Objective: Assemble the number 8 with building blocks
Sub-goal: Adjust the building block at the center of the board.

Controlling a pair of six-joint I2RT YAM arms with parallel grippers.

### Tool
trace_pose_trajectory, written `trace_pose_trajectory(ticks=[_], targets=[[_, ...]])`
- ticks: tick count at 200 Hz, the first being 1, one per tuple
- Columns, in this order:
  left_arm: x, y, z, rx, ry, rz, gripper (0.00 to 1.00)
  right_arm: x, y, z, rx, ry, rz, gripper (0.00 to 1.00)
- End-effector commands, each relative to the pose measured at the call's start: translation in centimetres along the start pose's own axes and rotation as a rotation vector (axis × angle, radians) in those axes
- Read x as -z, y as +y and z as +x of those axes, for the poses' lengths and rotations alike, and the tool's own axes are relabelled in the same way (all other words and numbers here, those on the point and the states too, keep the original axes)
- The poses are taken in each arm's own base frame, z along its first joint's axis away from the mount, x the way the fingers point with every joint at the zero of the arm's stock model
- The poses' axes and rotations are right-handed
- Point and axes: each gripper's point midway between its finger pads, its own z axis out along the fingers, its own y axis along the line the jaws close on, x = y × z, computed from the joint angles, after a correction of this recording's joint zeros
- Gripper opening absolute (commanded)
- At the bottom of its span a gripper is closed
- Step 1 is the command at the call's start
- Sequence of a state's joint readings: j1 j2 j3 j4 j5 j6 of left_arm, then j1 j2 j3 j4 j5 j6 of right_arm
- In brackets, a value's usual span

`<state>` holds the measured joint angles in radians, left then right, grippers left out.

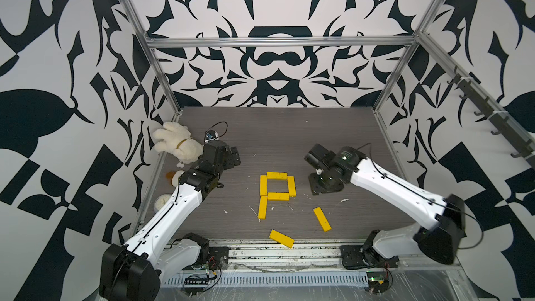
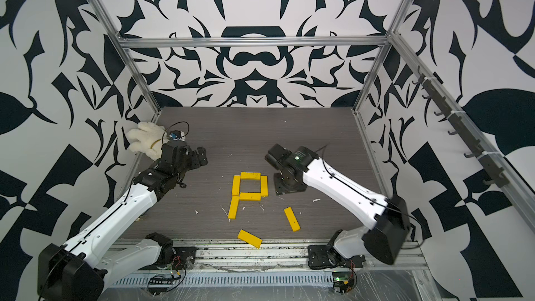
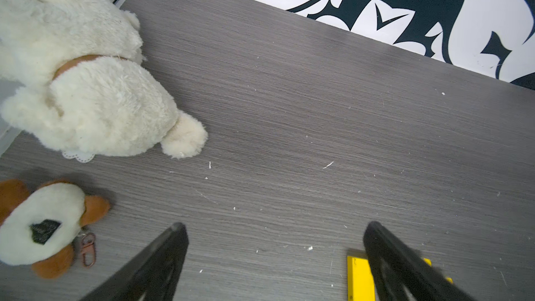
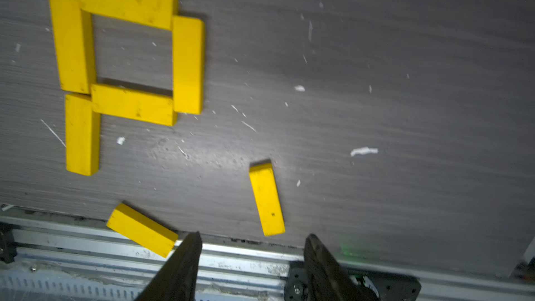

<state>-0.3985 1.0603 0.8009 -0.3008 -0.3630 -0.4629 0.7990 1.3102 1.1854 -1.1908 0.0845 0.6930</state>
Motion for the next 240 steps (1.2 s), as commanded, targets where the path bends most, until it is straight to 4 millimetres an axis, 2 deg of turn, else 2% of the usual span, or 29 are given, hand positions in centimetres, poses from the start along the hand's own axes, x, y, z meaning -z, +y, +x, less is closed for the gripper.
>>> trace_pose_trajectory(ticks=[1,17,33,55,75,102,118,157,183,224,240], targets=[[0.0,-0.2,-0.2,0.001,-0.014,0.022,0.99,-1.0,-2.9,3.9,-0.089,0.032,0.066,0.59],[0.2,-0.4,-0.5,0.003,-0.022,0.031,0.99,-1.7,-3.0,5.6,-0.121,0.008,0.025,0.59],[0.7,-0.6,-0.9,0.007,-0.028,0.042,0.99,-3.5,-2.8,7.9,-0.121,0.071,0.001,0.62],[1.5,-0.6,-1.6,0.014,-0.048,0.048,0.99,-5.2,-2.6,9.9,-0.051,0.126,0.064,0.63],[2.2,-0.4,-2.1,0.021,-0.071,0.046,0.99,-6.3,-1.1,9.7,0.010,0.119,0.045,0.64],[3.1,-0.3,-2.6,0.035,-0.091,0.053,0.99,-7.9,-0.4,8.9,0.052,0.089,0.043,0.63],[3.4,-0.1,-2.5,0.052,-0.094,0.050,0.99,-8.7,0.9,8.4,0.091,0.089,0.011,0.63],[3.6,-0.2,-2.3,0.065,-0.079,0.058,0.99,-10.2,2.2,7.8,0.201,0.156,0.078,0.64],[3.8,-0.3,-2.7,0.060,-0.083,0.057,1.00,-11.0,1.9,8.1,0.181,0.174,0.057,0.64],[3.4,-0.5,-2.6,0.053,-0.069,0.056,0.99,-9.3,-0.1,6.9,0.088,0.128,-0.045,0.63],[3.2,-0.5,-2.4,0.051,-0.056,0.056,1.00,-9.2,-0.7,7.0,0.080,0.140,-0.044,0.63]])
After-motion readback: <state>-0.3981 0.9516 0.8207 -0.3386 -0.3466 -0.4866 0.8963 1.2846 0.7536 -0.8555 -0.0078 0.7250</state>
